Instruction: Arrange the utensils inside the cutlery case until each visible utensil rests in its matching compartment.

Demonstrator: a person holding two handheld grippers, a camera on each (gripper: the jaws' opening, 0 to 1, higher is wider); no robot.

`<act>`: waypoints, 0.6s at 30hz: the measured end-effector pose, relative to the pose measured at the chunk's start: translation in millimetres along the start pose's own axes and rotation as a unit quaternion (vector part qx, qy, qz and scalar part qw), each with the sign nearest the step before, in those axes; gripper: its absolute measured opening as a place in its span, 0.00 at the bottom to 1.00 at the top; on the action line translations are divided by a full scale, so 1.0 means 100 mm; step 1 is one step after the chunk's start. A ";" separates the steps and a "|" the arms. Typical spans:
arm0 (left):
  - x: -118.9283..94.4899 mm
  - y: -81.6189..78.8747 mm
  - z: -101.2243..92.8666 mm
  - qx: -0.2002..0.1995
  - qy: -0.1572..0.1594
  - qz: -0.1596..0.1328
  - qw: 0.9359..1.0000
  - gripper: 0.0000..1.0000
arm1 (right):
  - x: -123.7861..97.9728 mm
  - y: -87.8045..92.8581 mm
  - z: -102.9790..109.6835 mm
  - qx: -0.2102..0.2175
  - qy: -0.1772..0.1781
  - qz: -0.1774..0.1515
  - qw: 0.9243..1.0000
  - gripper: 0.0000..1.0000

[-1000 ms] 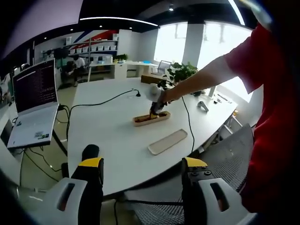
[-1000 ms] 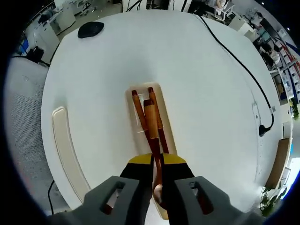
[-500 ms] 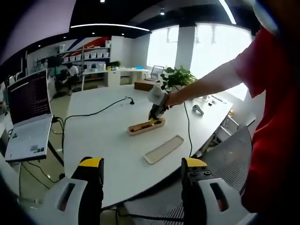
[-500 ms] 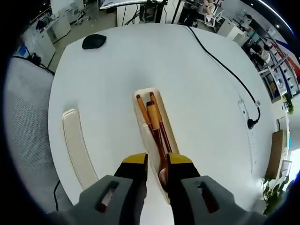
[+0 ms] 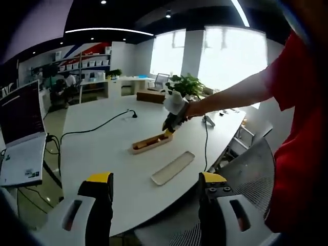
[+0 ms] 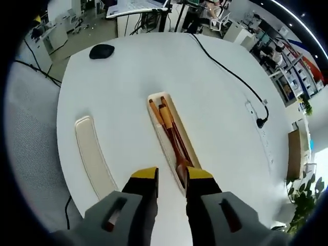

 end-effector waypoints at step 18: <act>0.62 -0.03 0.18 0.047 0.088 0.022 0.995 0.72 | -0.62 0.26 0.41 0.081 0.052 -0.036 0.995 0.26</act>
Point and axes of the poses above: the point that each gripper's makers call its tool centre point, and the gripper's own axes: x roughly forward along the fingers, z roughly to its left, y roughly out of its underside, the point moved 9 cm from there along -x, roughly backward along the fingers, and after that the axes turned 14 degrees about y, right-handed, at the moved point
